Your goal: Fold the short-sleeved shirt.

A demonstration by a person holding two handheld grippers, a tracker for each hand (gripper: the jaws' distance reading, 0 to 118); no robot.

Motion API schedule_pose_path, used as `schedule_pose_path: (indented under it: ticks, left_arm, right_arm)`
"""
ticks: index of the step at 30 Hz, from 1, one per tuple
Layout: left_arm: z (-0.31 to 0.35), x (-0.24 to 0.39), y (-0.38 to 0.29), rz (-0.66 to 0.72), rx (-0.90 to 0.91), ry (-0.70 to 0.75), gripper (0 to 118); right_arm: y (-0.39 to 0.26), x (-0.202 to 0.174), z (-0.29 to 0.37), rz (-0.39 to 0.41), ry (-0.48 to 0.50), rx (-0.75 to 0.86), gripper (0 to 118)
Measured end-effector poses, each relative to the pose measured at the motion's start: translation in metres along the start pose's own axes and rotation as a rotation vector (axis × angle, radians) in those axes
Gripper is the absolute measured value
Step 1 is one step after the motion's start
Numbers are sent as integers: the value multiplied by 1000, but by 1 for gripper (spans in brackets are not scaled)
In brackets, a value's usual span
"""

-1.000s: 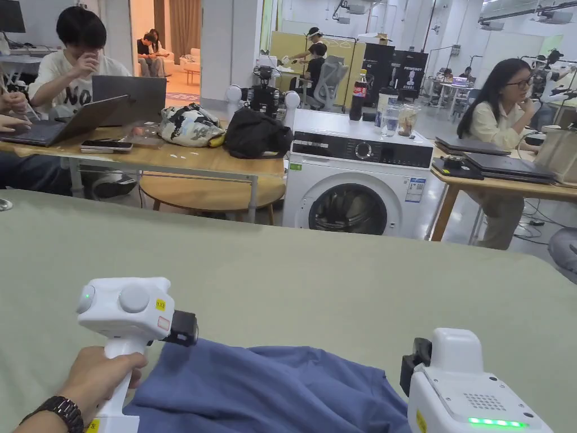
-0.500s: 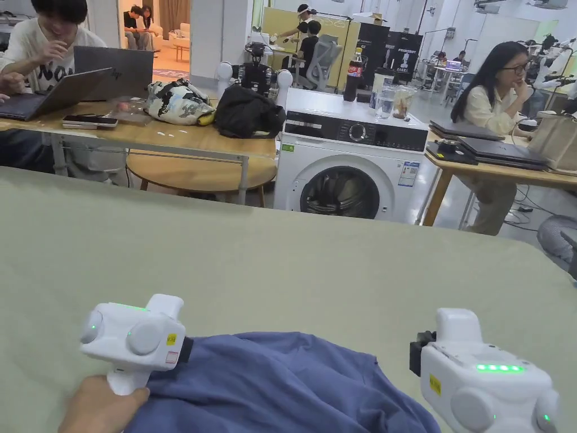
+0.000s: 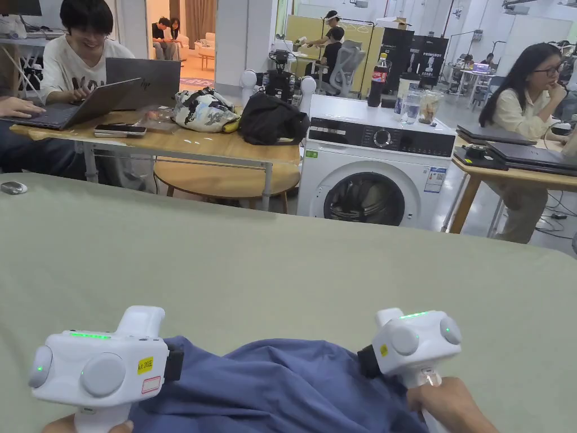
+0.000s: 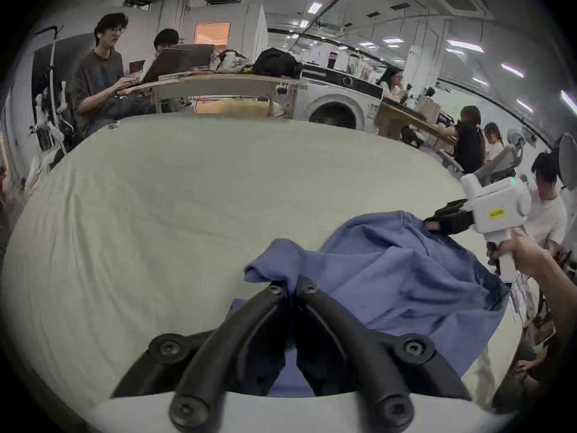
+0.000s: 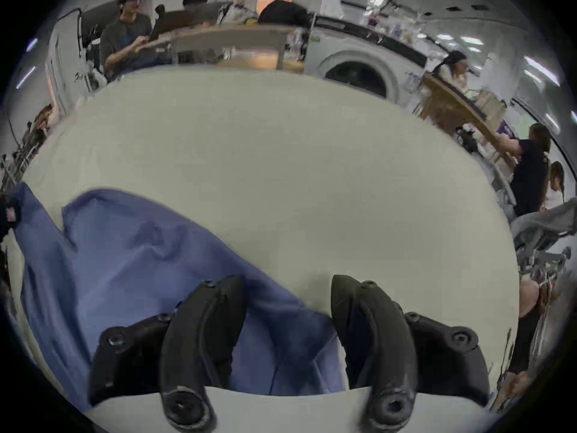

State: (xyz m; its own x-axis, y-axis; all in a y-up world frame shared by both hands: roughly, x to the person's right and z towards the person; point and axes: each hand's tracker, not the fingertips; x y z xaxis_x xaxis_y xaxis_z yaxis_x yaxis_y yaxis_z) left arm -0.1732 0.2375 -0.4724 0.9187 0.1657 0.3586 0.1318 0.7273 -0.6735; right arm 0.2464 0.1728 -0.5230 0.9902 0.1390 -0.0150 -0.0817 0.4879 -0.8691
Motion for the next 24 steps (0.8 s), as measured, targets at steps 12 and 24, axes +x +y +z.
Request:
schedule_pose_path:
  ticks: [12,24]
  left_arm:
    - [4,-3,13,16,7,11,0]
    - [81,-17,91,-11,182,60,0]
  right_arm:
    - [-28,26,65,-114,-63,274,1]
    - [-48,118,233,-263,-270,514,1]
